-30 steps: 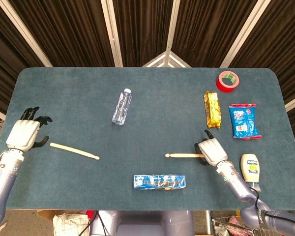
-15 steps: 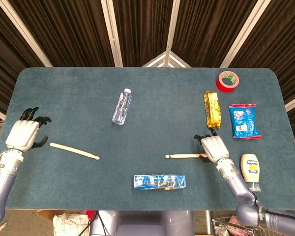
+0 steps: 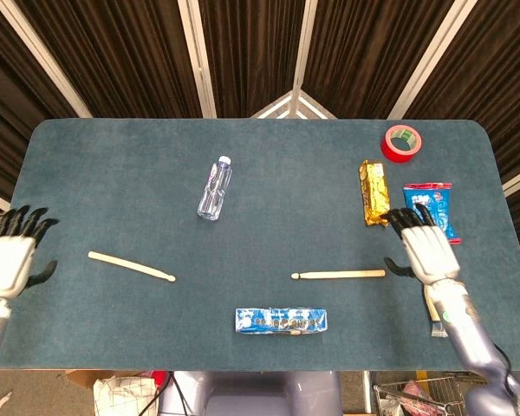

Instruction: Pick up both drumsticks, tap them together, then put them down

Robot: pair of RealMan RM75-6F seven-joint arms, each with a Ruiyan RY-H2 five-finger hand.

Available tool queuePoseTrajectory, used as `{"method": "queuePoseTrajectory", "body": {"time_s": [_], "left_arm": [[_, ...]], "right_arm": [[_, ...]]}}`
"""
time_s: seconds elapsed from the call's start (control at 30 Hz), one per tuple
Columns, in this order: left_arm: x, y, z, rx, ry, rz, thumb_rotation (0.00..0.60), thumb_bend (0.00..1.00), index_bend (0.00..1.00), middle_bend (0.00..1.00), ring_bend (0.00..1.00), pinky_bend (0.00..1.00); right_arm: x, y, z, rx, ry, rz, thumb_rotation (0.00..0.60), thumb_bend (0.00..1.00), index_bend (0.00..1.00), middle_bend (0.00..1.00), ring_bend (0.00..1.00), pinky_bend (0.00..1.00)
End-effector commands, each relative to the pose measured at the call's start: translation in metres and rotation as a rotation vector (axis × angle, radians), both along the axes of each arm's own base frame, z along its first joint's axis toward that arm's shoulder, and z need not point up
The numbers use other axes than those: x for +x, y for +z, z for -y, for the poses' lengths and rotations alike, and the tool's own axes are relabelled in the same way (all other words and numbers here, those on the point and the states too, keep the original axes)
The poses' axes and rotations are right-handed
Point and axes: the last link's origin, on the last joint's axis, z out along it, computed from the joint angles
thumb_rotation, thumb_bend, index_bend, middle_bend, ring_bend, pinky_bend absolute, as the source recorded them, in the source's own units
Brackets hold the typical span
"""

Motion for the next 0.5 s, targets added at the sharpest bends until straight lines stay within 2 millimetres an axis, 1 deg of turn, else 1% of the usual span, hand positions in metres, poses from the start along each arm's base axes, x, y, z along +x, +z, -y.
{"method": "queuePoseTrajectory", "body": {"time_s": [0.03,0.1,0.2,0.27,0.4,0.5], "left_arm": [[-0.008,-0.003,0.035,0.037,0.032,0.003,0.600,0.42,0.18,0.06,0.00,0.00],[-0.010,-0.005,0.046,0.060,0.038,0.022,0.600,0.40,0.17,0.06,0.00,0.00],[-0.013,-0.008,0.057,0.091,0.044,0.048,0.600,0.38,0.17,0.06,0.00,0.00],[-0.015,-0.009,0.062,0.103,0.050,0.059,0.600,0.38,0.16,0.06,0.00,0.00],[-0.023,-0.014,0.074,0.129,0.082,0.078,0.600,0.38,0.16,0.05,0.00,0.00],[-0.026,-0.018,0.076,0.127,0.104,0.066,0.600,0.38,0.16,0.05,0.00,0.00]], "right_arm": [[-0.031,0.021,-0.049,-0.041,-0.018,0.016,0.600,0.31,0.18,0.16,0.11,0.02],[-0.037,0.024,-0.063,-0.053,-0.011,-0.013,0.600,0.31,0.17,0.15,0.10,0.01],[-0.041,0.027,-0.080,-0.068,0.010,-0.065,0.600,0.31,0.16,0.14,0.09,0.01],[-0.042,0.028,-0.086,-0.073,0.016,-0.088,0.600,0.31,0.15,0.13,0.09,0.01],[-0.049,0.030,-0.098,-0.088,0.007,-0.110,0.600,0.31,0.10,0.09,0.02,0.00],[-0.058,0.028,-0.102,-0.083,-0.021,-0.123,0.600,0.31,0.06,0.06,0.00,0.00]]}}
